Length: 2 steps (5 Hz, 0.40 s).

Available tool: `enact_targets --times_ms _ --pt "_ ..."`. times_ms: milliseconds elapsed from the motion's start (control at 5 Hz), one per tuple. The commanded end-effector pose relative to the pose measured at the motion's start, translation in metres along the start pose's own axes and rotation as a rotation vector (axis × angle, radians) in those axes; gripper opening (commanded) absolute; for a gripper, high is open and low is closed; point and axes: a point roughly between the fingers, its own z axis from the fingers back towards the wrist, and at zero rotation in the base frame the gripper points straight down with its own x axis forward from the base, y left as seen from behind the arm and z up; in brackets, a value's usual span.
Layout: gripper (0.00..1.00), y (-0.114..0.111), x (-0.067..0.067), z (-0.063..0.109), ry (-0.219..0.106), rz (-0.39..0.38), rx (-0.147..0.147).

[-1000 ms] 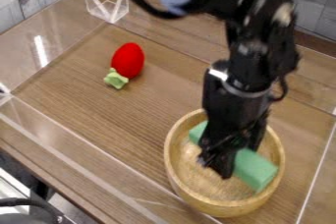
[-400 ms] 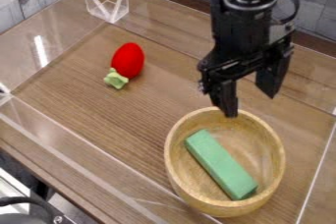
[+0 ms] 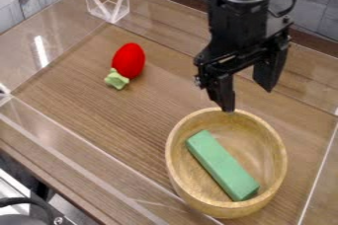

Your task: Put the green stick in the brown bowl

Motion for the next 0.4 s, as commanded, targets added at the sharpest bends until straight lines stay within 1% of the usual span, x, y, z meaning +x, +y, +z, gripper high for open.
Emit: enact_targets --times_ms 0,200 --pt "1.00 0.001 -0.013 0.001 -0.023 0.040 -0.041" --pt "0.00 0.008 -0.032 -0.013 -0.036 -0.010 -0.062"
